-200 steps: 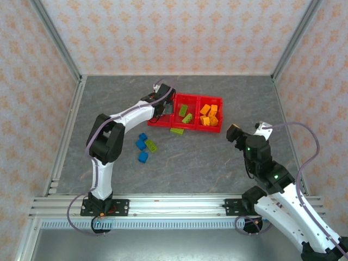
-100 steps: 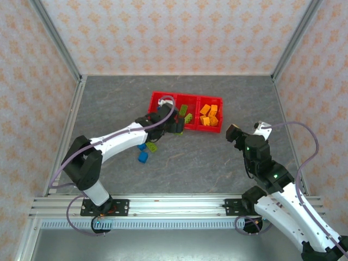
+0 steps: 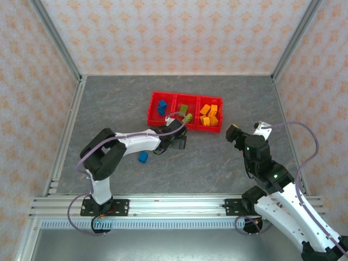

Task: Sort the legos into containers by color
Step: Move the container to the top-center of the table.

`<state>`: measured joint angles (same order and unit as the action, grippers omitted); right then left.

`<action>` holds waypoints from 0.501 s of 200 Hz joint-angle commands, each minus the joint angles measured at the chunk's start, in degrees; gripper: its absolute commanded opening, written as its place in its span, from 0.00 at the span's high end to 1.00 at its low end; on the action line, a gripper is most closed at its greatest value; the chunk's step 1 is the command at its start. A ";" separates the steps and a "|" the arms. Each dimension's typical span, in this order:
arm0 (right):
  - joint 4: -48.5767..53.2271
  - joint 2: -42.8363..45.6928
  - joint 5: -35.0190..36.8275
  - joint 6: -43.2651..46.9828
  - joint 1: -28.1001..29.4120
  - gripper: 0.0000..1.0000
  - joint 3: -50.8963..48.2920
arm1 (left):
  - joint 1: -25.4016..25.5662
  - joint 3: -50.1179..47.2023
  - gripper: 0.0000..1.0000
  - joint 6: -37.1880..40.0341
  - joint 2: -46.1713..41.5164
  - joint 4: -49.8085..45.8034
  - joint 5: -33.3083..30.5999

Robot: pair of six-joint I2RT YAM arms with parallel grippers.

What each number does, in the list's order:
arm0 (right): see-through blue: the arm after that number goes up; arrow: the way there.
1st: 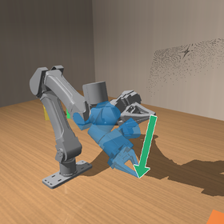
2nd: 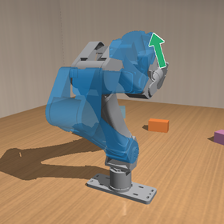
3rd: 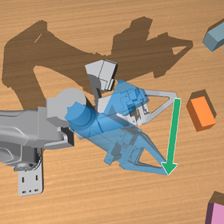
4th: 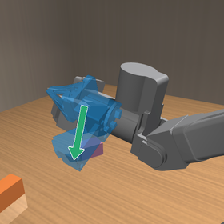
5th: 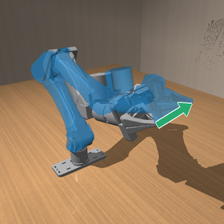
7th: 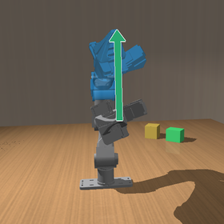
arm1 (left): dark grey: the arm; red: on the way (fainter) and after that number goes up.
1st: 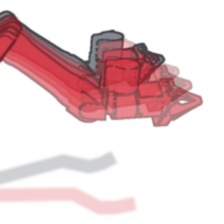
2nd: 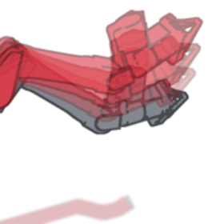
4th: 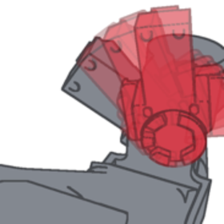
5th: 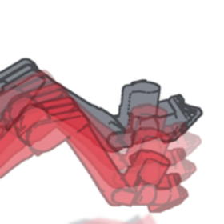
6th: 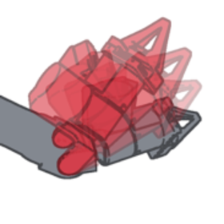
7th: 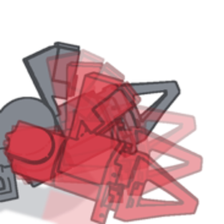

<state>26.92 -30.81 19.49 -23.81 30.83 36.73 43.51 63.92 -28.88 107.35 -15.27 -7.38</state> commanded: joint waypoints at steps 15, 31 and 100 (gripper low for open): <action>-0.37 0.22 0.64 0.21 0.55 0.00 -0.25 | -0.45 4.78 0.00 0.04 5.66 1.12 0.35; -0.36 0.28 0.69 0.26 0.55 0.00 -0.23 | -1.12 6.84 0.00 0.61 7.74 0.44 0.35; -0.46 0.22 0.73 0.26 0.65 0.00 -0.33 | -5.15 13.53 0.00 3.97 11.16 -2.02 -0.09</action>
<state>26.92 -30.81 19.49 -23.81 31.09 36.73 41.65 74.24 -26.74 114.78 -20.62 -4.78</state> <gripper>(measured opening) 0.996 0.996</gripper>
